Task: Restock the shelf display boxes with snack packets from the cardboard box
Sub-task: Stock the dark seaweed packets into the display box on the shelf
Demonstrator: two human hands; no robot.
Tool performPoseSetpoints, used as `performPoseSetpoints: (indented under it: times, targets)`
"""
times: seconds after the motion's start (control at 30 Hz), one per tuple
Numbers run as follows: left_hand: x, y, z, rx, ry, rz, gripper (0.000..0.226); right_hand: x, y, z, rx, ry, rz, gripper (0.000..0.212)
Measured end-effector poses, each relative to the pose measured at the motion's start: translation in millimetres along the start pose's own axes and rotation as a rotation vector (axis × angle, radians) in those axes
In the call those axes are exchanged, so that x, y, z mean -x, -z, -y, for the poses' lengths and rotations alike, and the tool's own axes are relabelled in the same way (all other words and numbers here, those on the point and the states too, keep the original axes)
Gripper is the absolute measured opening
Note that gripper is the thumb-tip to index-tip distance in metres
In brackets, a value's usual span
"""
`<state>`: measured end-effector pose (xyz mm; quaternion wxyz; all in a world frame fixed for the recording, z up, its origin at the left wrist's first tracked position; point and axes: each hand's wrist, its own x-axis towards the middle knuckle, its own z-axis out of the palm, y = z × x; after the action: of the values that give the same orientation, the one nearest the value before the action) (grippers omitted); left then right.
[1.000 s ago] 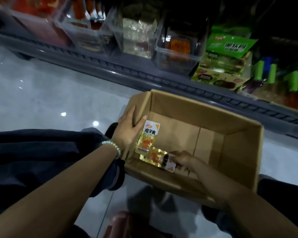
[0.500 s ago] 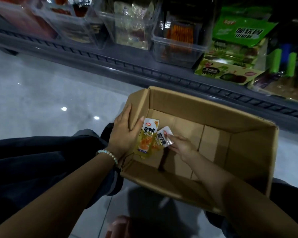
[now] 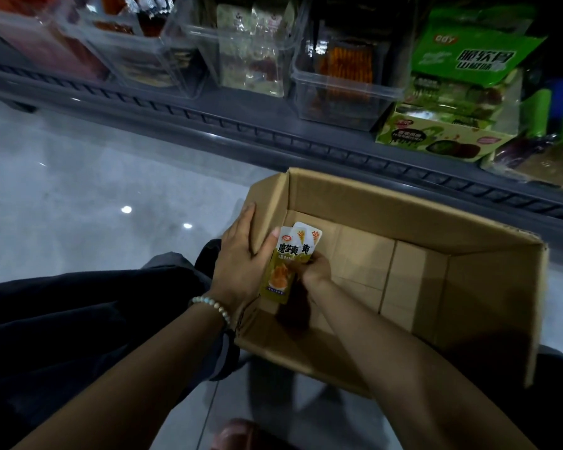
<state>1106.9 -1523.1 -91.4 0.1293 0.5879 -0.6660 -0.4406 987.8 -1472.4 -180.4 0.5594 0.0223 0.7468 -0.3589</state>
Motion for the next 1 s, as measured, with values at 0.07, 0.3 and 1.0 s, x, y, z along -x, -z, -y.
performPoseSetpoints:
  times: [0.07, 0.3, 1.0]
  targets:
    - [0, 0, 0, -0.005, 0.004, 0.006, 0.088, 0, 2, 2, 0.011, -0.006, 0.000, 0.029]
    - [3, 3, -6, -0.077, -0.012, 0.019, 0.084, 11, 25, 11, 0.101, 0.052, 0.101, 0.025]
    - [69, 50, -128, 0.311, -0.076, 0.273, 0.025, 189, 127, 156, 0.399, 0.389, 0.448, 0.029]
